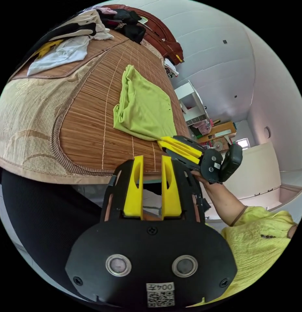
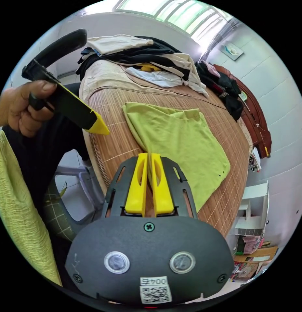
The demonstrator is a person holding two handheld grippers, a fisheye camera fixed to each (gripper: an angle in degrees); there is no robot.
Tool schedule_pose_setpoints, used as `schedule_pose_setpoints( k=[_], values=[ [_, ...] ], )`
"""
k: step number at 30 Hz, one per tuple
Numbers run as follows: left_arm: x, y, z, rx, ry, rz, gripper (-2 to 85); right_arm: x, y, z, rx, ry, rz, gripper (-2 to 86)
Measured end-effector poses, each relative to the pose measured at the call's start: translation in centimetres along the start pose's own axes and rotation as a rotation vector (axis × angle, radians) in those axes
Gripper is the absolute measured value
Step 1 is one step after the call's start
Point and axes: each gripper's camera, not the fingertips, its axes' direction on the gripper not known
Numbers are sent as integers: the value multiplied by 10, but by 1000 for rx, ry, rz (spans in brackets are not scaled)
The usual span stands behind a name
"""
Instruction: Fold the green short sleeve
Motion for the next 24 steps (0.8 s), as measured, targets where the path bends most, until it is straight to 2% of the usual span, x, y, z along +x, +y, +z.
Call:
schedule_pose_setpoints(
  k=[7,10,15,20,24],
  values=[
    [-25,-33,2,74,187,-166,101,51,-9,-24,27,-136,127,1],
    [-27,-41,6,93,212,-194,106,59,-4,-24,30,-169,152,-1],
    [-28,-48,12,84,201,-220,114,41,11,-18,30,-173,125,0],
    [-28,-34,7,125,189,-248,100,26,31,-25,78,-267,188,3],
    [-26,-20,-9,130,25,-220,49,10,56,-32,105,-314,165,16]
  ],
)
